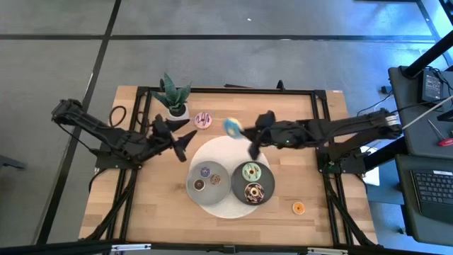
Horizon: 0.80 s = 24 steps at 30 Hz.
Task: Pick & Place donuts
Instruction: Put the large blue donut on the dark gray plate
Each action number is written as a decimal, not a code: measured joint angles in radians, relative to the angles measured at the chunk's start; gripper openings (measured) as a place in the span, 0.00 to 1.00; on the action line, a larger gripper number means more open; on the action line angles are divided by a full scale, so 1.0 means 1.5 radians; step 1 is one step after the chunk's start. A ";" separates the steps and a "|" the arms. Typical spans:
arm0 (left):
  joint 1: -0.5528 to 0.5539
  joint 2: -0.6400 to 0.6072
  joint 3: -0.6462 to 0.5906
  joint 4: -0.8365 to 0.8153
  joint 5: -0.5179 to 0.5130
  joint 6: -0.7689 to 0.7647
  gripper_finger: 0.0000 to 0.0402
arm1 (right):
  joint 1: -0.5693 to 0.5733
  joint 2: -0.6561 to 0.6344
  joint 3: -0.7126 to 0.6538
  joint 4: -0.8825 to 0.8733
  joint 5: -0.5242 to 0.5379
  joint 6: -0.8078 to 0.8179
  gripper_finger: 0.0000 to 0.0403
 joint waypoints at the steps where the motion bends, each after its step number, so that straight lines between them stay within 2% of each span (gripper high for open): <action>1: -0.002 -0.005 0.000 0.001 0.000 0.000 0.61 | -0.005 -0.012 0.000 -0.057 -0.053 0.040 0.08; 4: -0.002 -0.014 0.000 -0.008 0.001 0.000 0.61 | -0.008 -0.033 0.000 -0.210 -0.216 0.114 0.08; 7: 0.001 -0.013 0.000 -0.011 0.004 0.010 0.61 | -0.006 -0.035 -0.001 -0.310 -0.324 0.164 0.08; 10: 0.006 -0.008 0.000 -0.011 0.004 0.016 0.61 | -0.007 -0.037 -0.033 -0.313 -0.403 0.185 0.08; 16: 0.008 -0.008 0.000 -0.025 0.051 0.012 0.61 | -0.013 -0.076 -0.170 -0.162 -0.559 0.193 0.08; 20: 0.008 -0.008 0.000 -0.041 0.056 -0.017 0.61 | -0.037 -0.135 -0.293 0.015 -0.589 0.229 0.08; 24: 0.008 -0.008 0.000 -0.045 0.057 -0.035 0.61 | -0.065 -0.177 -0.422 0.175 -0.607 0.310 0.08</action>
